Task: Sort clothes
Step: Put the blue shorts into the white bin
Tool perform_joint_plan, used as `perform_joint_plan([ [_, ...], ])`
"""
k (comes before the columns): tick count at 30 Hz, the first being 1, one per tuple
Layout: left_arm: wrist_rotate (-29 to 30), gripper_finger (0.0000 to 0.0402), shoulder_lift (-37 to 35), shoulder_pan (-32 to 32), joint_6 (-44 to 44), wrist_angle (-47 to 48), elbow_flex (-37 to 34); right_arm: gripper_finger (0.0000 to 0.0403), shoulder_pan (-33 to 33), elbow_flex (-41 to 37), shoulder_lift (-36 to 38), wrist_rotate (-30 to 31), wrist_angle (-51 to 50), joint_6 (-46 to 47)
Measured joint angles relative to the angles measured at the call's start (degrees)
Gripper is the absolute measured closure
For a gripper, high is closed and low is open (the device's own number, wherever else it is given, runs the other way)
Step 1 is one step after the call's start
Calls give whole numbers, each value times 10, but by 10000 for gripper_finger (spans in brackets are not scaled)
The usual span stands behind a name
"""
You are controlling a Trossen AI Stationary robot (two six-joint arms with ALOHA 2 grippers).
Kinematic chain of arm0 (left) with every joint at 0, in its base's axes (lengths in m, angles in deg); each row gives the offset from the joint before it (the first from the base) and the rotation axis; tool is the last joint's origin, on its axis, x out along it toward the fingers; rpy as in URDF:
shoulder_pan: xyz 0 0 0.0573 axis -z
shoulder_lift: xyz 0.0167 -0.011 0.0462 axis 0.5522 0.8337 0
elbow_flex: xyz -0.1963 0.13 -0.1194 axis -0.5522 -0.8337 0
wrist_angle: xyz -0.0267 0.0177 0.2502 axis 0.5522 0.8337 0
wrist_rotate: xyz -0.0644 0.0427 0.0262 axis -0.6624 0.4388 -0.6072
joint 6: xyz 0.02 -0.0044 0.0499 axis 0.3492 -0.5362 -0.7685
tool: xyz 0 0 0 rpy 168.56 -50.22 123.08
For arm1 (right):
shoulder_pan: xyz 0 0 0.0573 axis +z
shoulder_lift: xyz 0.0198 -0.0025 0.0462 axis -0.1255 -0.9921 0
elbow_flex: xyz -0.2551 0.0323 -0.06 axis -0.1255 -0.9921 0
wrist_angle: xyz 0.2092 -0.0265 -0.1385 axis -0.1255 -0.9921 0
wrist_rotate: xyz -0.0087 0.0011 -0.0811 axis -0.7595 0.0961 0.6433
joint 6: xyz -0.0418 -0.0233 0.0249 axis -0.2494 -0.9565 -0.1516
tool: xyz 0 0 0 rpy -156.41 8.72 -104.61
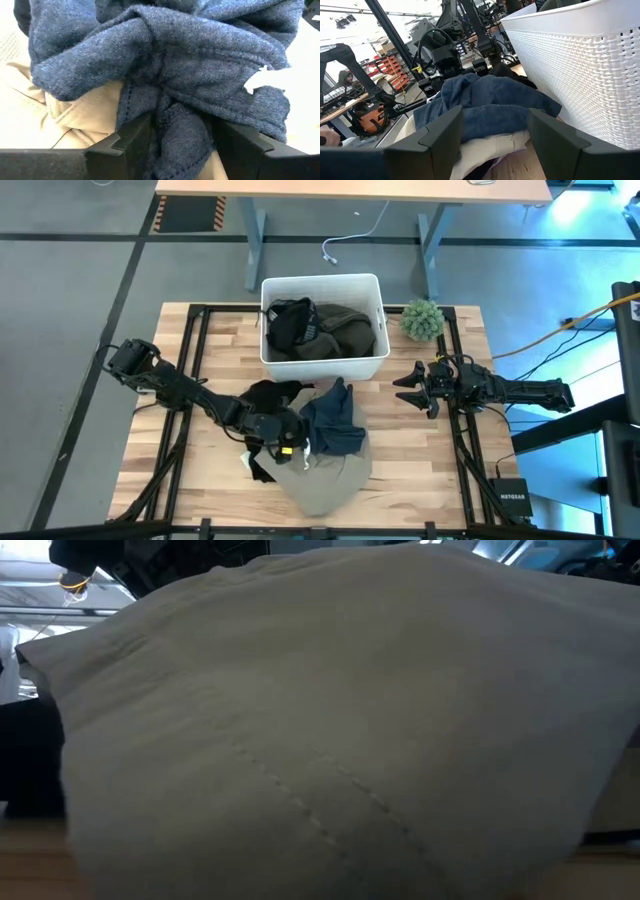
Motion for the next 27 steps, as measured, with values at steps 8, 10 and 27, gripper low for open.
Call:
perform_joint_plan([
  [8, -52, 203, -17, 0, 0, 6, 18, 166, 0, 0, 0, 0, 0, 0],
  [10, -53, 203, -33, 0, -9, 3, 31, 166, 0, 0, 0, 0, 0, 0],
  [27, -148, 203, -50, 36, 11, 93, 40, 166, 0, 0, 0, 0, 0, 0],
])
